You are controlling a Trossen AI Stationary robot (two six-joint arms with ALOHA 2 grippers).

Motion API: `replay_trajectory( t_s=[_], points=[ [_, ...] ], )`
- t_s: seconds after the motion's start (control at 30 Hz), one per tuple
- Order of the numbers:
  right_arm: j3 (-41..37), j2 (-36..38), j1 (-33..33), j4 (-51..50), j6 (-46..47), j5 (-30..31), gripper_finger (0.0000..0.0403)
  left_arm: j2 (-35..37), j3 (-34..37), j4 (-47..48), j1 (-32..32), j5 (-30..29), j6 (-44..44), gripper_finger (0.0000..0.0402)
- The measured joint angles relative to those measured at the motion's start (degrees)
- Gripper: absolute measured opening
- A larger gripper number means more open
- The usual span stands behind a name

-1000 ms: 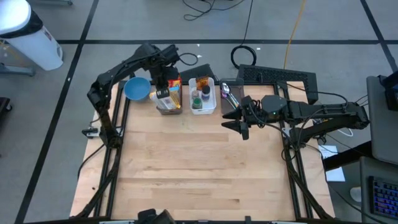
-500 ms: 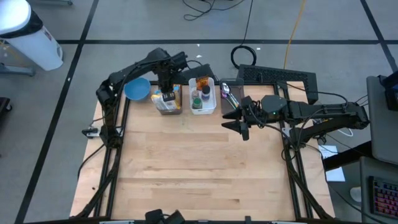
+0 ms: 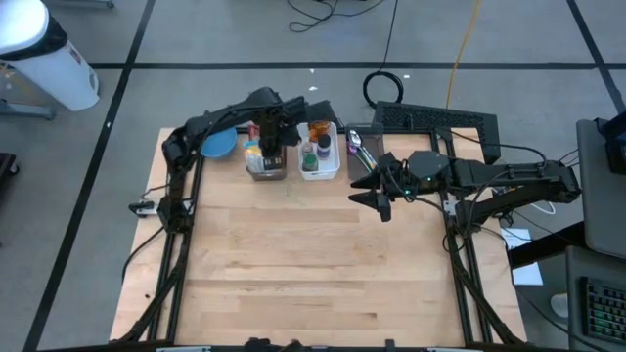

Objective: Pick & Place Food Item
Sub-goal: Put the yellow noodle pack into the left black bin, then return to Home Position

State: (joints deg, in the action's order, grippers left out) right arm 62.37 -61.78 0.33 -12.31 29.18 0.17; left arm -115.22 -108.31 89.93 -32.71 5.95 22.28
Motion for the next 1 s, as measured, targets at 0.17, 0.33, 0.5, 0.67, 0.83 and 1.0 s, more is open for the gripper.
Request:
replay_trajectory(
  t_s=[0.17, 0.33, 0.5, 0.67, 0.83, 1.0],
  points=[
    [0.00, 0.00, 0.12, 0.02, 0.56, -0.20, 0.0212, -1.46, 0.00, -0.01, 0.48, 0.04, 0.21, 0.0003],
    [0.00, 0.00, 0.12, -0.01, 1.22, -0.21, 0.0212, -1.39, 0.00, -0.31, 0.39, -1.74, 0.53, 0.0005],
    [0.00, 0.00, 0.12, -0.01, 1.22, -0.22, 0.0212, -1.22, 0.00, 0.07, -0.22, -4.59, 0.59, 0.0035],
    [0.00, 0.00, 0.14, -0.01, 1.22, -0.22, 0.0212, -1.20, 0.00, 0.07, -0.72, -2.95, 0.55, 0.0080],
    [0.00, 0.00, 0.12, 0.01, 1.13, -0.22, 0.0212, -0.61, -1.12, 0.34, -0.70, -2.86, 0.40, 0.0137],
    [0.00, 0.00, 0.12, 0.00, 0.45, -0.22, 0.0212, -0.56, -8.01, 0.06, -0.80, -3.52, -0.29, 0.0189]
  ],
)
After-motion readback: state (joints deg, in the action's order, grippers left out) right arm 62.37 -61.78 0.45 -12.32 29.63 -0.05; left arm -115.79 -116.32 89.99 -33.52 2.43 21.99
